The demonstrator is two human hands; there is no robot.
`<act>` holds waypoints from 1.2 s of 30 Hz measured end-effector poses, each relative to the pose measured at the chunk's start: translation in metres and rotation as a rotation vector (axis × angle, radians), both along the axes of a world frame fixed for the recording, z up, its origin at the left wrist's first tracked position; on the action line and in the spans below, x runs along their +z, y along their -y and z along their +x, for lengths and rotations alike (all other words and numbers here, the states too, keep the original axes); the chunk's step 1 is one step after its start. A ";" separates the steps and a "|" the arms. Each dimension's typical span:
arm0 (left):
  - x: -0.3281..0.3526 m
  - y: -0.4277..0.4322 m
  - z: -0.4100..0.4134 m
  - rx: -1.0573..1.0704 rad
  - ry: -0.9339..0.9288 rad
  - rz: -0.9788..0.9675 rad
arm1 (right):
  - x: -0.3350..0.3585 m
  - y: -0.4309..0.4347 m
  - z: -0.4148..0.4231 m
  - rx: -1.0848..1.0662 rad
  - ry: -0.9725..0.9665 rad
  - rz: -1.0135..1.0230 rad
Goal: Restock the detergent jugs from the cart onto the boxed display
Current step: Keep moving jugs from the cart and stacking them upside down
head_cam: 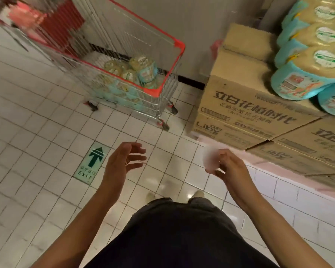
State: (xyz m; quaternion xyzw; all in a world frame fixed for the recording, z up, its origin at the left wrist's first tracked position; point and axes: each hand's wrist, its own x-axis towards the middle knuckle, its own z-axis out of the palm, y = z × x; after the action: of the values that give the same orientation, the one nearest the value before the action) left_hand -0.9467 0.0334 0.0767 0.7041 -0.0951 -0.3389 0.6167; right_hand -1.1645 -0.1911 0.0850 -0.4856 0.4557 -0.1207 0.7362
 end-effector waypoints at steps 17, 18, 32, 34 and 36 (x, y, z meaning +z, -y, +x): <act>-0.010 -0.205 0.153 0.331 -0.152 0.012 | -0.017 -0.154 0.250 0.423 -0.093 -0.056; -0.012 -0.204 0.168 0.341 -0.158 0.008 | -0.020 -0.154 0.268 0.443 -0.104 -0.065; -0.011 -0.237 0.426 0.417 -0.166 0.122 | -0.028 -0.174 0.586 0.546 -0.085 0.003; -0.008 -0.245 0.461 0.405 -0.145 0.157 | -0.023 -0.178 0.627 0.555 -0.057 0.007; -0.008 -0.253 0.498 0.415 -0.136 0.175 | -0.021 -0.181 0.665 0.556 -0.029 0.006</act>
State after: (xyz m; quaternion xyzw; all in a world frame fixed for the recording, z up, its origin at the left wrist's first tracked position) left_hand -0.4487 0.2862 0.0688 0.7347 0.1233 -0.2586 0.6149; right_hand -0.4996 -0.0102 0.0639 -0.5914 0.3156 0.0944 0.7360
